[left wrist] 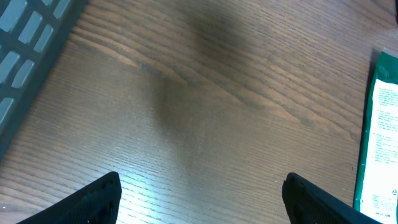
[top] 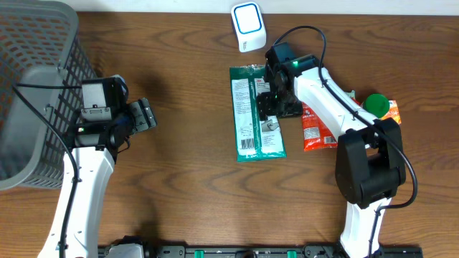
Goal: Scan the item barcode
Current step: 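Carry the gloves pack down and lower it beside the red packs, then open the right gripper to release the gloves pack and lift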
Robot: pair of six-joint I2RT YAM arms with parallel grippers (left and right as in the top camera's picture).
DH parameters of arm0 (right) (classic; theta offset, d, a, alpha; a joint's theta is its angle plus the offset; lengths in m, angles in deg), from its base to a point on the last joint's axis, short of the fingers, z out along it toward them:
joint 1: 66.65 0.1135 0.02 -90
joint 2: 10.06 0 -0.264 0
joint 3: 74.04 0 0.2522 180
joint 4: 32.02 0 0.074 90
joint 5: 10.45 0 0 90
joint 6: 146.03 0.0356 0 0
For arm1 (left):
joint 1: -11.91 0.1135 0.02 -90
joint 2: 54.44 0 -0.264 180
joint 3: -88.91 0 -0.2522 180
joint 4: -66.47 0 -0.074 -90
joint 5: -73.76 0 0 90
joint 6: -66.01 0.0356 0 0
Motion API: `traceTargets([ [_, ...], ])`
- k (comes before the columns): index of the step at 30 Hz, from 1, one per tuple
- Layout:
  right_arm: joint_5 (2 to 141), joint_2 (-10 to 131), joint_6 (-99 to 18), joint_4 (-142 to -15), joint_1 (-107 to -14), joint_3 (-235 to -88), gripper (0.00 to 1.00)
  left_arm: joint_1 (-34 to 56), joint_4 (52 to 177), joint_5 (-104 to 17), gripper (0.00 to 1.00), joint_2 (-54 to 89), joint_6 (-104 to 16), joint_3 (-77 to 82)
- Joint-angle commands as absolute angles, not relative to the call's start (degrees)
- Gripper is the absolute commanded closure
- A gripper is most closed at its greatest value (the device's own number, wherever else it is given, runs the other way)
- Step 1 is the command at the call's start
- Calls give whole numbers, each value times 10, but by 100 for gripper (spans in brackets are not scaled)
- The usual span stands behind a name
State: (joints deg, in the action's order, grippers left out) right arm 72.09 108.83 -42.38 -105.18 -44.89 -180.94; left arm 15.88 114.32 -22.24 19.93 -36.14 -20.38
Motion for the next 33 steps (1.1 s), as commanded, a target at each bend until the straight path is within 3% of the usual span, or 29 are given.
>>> traceTargets([
  [1, 737, 1084, -419, -1066, -454, -1824, 31, 160, 1143, -217, 17, 197, -356, -194],
  [7, 708, 1076, -441, -1098, -450, -1857, 43, 160, 1143, -217, 17, 197, -357, -194],
  [9, 685, 1076, -441, -1096, -447, -1856, 63, 160, 1143, -217, 16, 197, -357, -194],
  [11, 676, 1077, -441, -1093, -442, -1849, 99, 160, 1143, -217, 17, 197, -357, -194],
  [23, 731, 1077, -438, -885, -394, -1705, 99, 160, 1143, -217, 16, 197, -357, -194],
  [33, 801, 1076, -417, -946, -411, -1699, 99, 160, 1143, -217, 17, 196, -357, -194],
])
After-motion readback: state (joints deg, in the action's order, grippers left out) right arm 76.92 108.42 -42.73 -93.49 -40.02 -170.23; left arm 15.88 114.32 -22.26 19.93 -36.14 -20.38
